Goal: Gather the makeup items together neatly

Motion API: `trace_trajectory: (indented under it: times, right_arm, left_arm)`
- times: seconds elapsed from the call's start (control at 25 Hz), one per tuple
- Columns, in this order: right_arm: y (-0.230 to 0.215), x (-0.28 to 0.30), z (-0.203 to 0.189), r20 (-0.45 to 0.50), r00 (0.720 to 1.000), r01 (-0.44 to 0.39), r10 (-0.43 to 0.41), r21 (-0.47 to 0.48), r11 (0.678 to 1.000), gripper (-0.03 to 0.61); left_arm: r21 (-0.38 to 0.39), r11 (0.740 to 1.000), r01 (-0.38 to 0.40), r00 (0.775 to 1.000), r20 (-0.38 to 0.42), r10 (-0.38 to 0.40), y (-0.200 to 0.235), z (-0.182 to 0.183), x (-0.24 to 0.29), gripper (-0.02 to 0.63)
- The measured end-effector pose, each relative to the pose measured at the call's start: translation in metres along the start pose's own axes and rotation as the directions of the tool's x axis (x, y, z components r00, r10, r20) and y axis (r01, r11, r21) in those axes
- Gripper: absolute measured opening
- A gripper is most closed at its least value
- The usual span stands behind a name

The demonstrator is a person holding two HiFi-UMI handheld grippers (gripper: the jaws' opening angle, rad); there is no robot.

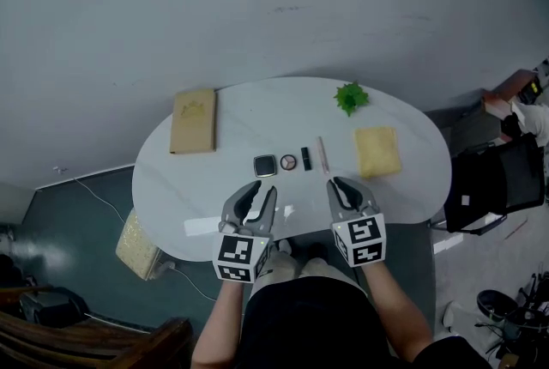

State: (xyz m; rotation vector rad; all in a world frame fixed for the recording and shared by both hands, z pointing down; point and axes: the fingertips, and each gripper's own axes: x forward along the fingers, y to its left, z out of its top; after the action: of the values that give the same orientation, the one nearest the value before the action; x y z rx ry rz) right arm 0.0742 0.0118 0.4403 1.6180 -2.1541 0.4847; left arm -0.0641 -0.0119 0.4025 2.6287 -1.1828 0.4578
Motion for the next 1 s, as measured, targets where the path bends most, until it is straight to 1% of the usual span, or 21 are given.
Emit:
trace_trajectory:
  times: [0.2, 0.48, 0.64, 1.0]
  right_arm:
    - [0.003, -0.032, 0.005, 0.041, 0.998, -0.041, 0.043, -0.026, 0.999, 0.035]
    - [0.008, -0.067, 0.012, 0.099, 0.991, -0.084, 0.088, -0.044, 0.995, 0.026]
    - [0.015, -0.084, 0.011, 0.118, 0.987, -0.106, 0.113, -0.058, 0.993, 0.021]
    - [0.023, -0.111, 0.010, 0.148, 0.981, -0.119, 0.128, -0.067, 0.991, 0.015]
  left_arm:
    - [-0.004, 1.000, -0.008, 1.000, 0.024, 0.008, -0.030, 0.002, -0.018, 0.062]
    - [0.001, 1.000, -0.030, 0.998, 0.052, 0.030, -0.058, 0.005, -0.039, 0.021]
    - [0.003, 0.999, -0.038, 0.997, 0.067, 0.038, -0.073, 0.004, -0.051, 0.011]
    - [0.006, 0.999, -0.041, 0.995, 0.086, 0.040, -0.092, 0.002, -0.067, 0.000]
